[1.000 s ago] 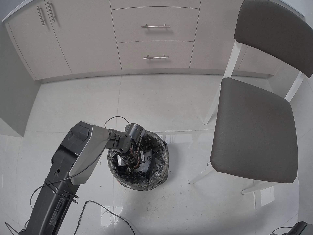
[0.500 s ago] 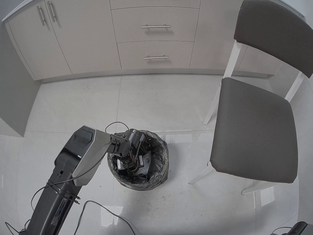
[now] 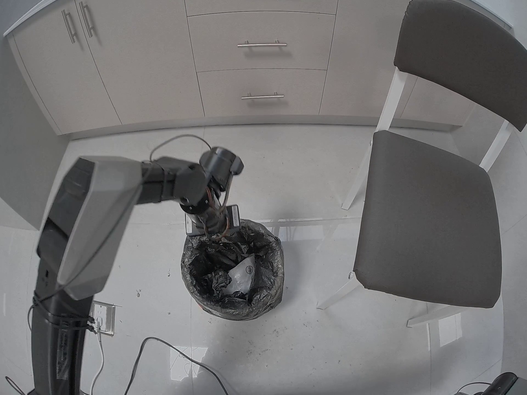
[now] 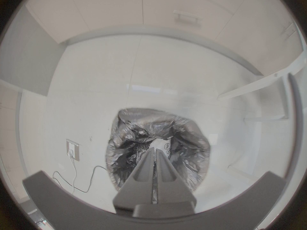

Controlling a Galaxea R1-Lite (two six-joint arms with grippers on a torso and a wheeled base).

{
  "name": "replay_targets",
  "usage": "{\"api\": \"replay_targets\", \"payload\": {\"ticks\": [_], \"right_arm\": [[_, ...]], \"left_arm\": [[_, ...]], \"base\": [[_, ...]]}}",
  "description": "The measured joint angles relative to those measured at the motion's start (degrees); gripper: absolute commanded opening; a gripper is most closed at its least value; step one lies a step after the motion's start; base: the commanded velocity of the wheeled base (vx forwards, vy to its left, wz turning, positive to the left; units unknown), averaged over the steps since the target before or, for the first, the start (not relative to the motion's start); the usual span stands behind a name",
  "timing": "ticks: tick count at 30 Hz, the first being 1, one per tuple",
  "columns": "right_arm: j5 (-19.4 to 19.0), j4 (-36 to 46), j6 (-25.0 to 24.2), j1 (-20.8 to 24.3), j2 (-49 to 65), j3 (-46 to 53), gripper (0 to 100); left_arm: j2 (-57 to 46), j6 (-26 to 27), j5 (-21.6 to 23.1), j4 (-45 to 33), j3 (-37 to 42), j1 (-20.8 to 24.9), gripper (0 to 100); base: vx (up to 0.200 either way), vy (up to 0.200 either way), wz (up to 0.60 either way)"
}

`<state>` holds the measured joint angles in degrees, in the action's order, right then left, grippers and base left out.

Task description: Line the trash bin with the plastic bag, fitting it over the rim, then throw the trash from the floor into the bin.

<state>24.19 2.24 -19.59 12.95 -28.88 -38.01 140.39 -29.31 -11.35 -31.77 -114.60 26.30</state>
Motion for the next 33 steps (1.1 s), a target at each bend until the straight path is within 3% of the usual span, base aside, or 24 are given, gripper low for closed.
{"api": "replay_targets", "payload": {"ticks": [14,20,25,33], "right_arm": [[-1.3,0.6,10.0,-10.7,18.7,13.6,100],[-7.0,0.3,14.9,-11.9,24.3,21.2,100],[-13.2,0.0,17.7,-12.3,26.8,28.6,100],[-20.3,-0.2,18.7,-12.6,27.8,34.6,100]], "left_arm": [[-22.4,4.4,-0.6,-13.4,0.0,-2.1,0],[-32.3,7.6,-0.6,-22.1,0.0,-2.4,0],[-42.1,9.8,-0.6,-35.1,0.0,-2.9,0],[-54.9,14.1,-0.7,-53.4,0.0,-3.9,0]], "base": [[0.000,0.000,0.00],[0.000,0.000,0.00],[0.000,0.000,0.00],[0.000,0.000,0.00]]}}
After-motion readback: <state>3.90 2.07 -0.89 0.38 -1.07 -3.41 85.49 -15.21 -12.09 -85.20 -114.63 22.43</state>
